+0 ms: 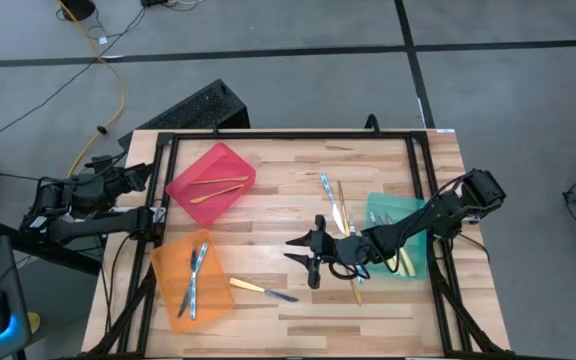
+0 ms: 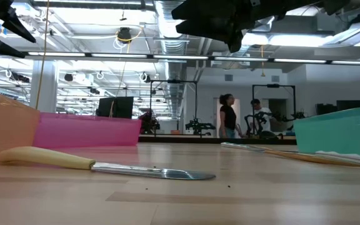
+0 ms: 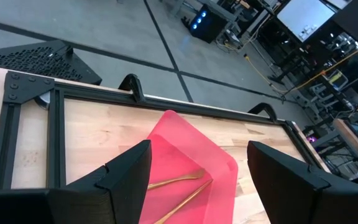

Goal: Sort silverware by color (type)
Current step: Put the top blue knife into the orange bin

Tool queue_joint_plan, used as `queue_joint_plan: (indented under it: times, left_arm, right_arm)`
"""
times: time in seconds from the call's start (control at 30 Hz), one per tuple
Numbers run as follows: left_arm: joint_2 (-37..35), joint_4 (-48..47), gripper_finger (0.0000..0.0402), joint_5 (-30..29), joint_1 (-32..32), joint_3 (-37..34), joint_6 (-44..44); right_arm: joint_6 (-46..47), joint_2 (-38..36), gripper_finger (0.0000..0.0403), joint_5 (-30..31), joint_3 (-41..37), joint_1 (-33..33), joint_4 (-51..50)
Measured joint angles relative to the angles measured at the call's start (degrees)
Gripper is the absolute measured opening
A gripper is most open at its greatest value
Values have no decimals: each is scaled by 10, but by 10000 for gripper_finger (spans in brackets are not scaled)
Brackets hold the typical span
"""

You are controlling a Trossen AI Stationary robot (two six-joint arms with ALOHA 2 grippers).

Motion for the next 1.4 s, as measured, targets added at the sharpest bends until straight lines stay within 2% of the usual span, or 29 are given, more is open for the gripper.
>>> queue_joint_plan:
  times: [1.4]
  left_arm:
    - [0, -1, 247, 0, 0, 0, 0]
  right_arm:
    - [15, 0, 166, -12, 0, 0, 0]
